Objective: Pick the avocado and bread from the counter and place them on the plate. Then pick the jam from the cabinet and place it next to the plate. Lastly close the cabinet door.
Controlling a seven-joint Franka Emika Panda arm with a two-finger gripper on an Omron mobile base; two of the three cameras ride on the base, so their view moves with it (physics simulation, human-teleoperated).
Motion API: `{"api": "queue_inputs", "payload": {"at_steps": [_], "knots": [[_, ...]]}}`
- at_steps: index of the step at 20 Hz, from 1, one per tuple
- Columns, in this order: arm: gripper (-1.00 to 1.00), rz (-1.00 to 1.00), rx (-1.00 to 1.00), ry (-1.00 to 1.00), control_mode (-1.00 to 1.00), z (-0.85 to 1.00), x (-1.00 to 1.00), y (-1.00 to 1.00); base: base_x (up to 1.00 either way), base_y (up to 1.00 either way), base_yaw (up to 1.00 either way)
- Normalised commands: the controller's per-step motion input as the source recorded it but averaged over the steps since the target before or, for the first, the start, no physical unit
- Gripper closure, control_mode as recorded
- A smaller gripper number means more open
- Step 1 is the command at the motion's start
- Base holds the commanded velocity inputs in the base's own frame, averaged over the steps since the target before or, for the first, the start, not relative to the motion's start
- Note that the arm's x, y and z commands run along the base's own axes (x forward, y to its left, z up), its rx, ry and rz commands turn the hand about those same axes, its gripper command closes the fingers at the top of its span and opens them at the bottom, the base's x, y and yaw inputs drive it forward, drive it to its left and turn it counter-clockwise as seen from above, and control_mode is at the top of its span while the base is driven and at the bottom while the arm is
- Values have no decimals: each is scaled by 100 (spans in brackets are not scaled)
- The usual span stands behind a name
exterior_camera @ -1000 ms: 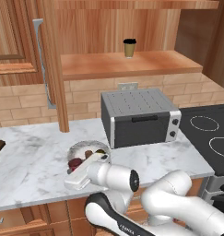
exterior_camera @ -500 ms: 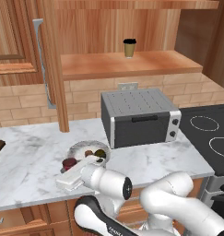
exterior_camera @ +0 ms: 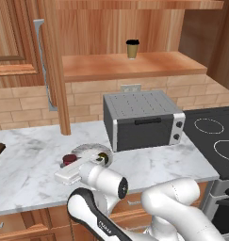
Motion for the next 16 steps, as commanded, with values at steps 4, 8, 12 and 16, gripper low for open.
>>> {"api": "queue_inputs", "payload": {"at_steps": [4, 8, 12, 16], "knots": [[100, -1, 0, 0, -100, -25, 5, -9, 0, 0, 0], [100, 0, 0, -2, -100, -5, 1, -3, 0, 0, 0], [100, 0, 0, -2, -100, -2, 4, 0, 0, 0, 0], [100, -3, 0, -2, -100, 0, 21, 0, 0, 0, 0]]}}
